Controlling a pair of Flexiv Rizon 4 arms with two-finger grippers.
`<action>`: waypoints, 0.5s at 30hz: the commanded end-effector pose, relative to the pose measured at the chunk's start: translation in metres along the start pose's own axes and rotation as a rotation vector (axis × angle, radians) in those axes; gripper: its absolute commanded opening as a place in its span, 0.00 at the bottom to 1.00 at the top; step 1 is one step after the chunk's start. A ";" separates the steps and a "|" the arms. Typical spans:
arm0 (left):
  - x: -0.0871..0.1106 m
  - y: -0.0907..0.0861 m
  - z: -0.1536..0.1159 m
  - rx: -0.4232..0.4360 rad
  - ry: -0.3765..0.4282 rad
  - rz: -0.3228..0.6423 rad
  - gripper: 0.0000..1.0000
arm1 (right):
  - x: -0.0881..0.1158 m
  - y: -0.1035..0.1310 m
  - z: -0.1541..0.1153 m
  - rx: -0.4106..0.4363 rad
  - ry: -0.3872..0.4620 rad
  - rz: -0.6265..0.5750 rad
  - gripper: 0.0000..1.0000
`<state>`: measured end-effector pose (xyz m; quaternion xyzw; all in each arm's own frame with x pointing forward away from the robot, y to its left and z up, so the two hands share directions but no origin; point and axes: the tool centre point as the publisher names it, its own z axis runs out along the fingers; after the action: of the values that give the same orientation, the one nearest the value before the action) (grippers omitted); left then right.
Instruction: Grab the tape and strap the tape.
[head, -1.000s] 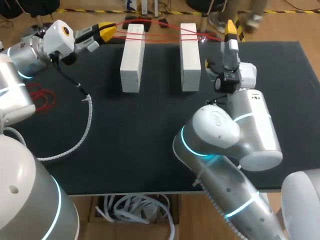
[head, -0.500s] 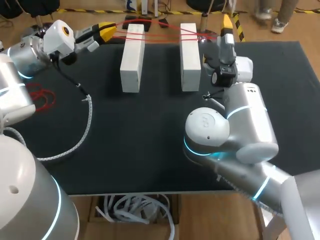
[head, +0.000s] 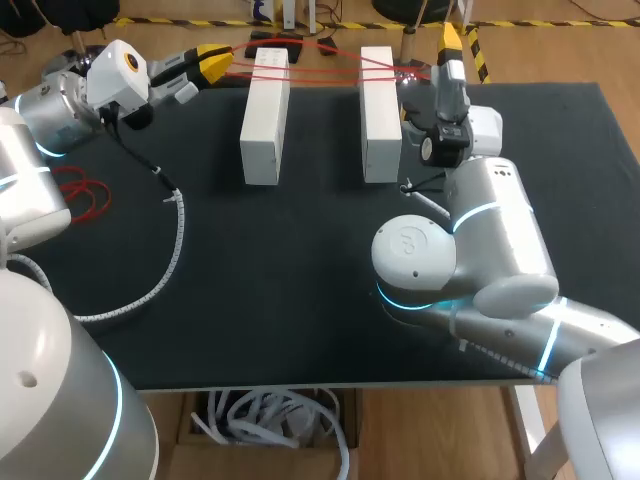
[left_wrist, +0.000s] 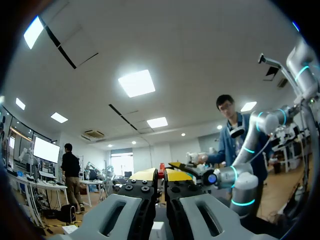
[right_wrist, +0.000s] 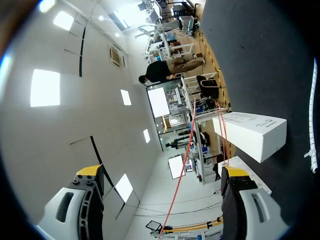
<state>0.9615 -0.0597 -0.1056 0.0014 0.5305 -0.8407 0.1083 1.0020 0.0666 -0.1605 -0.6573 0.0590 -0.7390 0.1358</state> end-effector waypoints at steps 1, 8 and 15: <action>0.000 0.001 0.000 0.002 -0.001 0.001 0.00 | -0.002 -0.001 0.002 -0.007 -0.005 0.003 1.00; 0.000 0.001 0.000 0.002 -0.001 0.001 0.00 | -0.001 0.003 0.008 -0.009 0.019 0.010 1.00; 0.000 0.001 0.000 0.002 -0.001 0.001 0.00 | -0.001 0.010 0.011 -0.022 0.025 0.009 0.65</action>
<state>0.9615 -0.0597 -0.1056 0.0014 0.5305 -0.8407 0.1083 1.0128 0.0591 -0.1622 -0.6492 0.0711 -0.7456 0.1324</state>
